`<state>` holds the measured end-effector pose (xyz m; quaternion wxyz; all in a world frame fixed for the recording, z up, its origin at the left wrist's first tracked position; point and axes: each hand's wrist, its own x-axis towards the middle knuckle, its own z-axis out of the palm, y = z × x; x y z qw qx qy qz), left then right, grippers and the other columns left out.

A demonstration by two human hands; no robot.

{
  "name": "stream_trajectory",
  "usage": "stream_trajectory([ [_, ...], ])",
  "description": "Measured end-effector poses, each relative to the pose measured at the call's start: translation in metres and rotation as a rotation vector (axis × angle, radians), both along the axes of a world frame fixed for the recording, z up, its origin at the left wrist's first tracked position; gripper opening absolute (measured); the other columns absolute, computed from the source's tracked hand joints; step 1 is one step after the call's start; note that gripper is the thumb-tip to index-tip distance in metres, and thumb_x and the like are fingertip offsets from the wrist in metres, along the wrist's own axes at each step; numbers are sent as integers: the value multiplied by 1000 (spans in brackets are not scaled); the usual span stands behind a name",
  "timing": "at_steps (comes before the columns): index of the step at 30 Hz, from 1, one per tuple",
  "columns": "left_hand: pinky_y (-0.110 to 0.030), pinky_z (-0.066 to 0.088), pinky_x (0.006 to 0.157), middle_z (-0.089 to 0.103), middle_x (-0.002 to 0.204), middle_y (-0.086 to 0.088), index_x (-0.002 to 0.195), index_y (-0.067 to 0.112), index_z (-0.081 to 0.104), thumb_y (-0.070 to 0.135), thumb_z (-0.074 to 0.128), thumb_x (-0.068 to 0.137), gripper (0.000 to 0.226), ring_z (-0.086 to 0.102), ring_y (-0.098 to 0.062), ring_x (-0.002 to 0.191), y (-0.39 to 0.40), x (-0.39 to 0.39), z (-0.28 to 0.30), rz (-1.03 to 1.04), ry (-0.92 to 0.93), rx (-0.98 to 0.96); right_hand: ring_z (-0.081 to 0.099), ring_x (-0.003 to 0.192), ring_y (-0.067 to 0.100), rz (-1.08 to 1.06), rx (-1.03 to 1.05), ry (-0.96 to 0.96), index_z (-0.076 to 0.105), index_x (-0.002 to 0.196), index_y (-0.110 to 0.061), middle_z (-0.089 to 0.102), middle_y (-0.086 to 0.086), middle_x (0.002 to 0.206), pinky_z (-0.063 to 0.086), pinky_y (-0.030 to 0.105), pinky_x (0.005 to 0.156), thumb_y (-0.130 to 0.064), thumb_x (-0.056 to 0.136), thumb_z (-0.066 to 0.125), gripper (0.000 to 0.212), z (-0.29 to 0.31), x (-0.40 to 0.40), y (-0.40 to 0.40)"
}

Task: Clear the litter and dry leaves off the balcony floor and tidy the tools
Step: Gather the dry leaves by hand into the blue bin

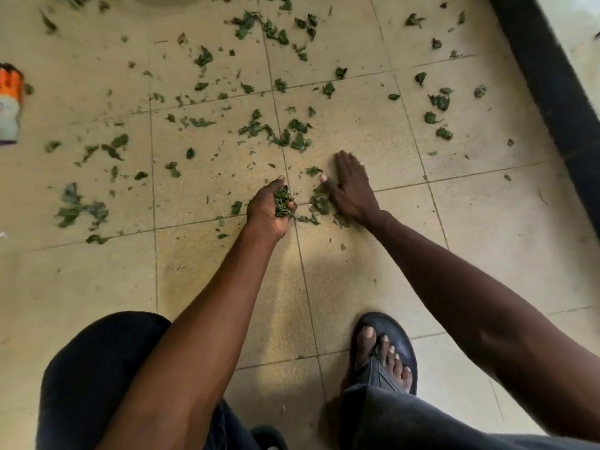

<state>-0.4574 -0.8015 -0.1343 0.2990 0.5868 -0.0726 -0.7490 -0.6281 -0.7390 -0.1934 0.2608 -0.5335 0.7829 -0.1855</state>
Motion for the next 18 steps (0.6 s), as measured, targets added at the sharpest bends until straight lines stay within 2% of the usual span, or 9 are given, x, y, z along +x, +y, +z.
stream_trajectory([
  [3,-19,36,40,49,72,-5,83,11,57,7,66,89,11,44,-16,57,-1,6,1,8,-33,-4,-1,150,21,184,-14,37,11,156,-23,4,5,164,-2,39,120,-69,95,30,79,-1,29,-12],
  [6,-18,38,41,52,73,-5,86,10,58,10,65,90,9,47,-16,60,1,13,9,-15,-42,-15,13,149,27,375,-65,133,28,152,-20,21,10,160,14,45,121,-68,94,33,76,-3,52,-7],
  [9,-22,43,50,57,79,-7,96,10,61,12,68,89,10,53,-19,66,0,20,10,-35,-83,-12,35,140,33,552,-232,198,49,140,-8,45,17,147,33,45,115,-46,101,40,56,-12,64,15],
  [11,-22,40,47,54,80,-5,91,12,62,11,67,89,6,49,-17,64,0,21,10,-28,-87,-21,44,135,33,548,-320,204,56,133,-3,53,17,140,39,42,111,-25,102,46,40,-21,61,31],
  [13,-23,39,45,54,82,-5,86,12,62,9,69,88,8,47,-17,64,2,20,10,-17,-94,-21,48,133,31,504,-351,226,58,131,-4,56,15,137,34,42,114,-16,101,48,34,-24,50,42],
  [16,-23,39,45,55,86,-7,86,12,62,7,72,85,10,48,-18,67,6,17,11,-17,-104,-15,51,129,31,379,-364,203,65,123,-7,60,14,133,34,48,113,-14,98,53,30,-17,31,55],
  [18,-22,40,44,55,86,-7,87,11,62,7,73,83,12,49,-18,66,9,15,11,-23,-103,-12,48,131,32,267,-370,146,67,120,-9,56,15,137,37,49,111,-20,97,56,28,-4,22,67],
])
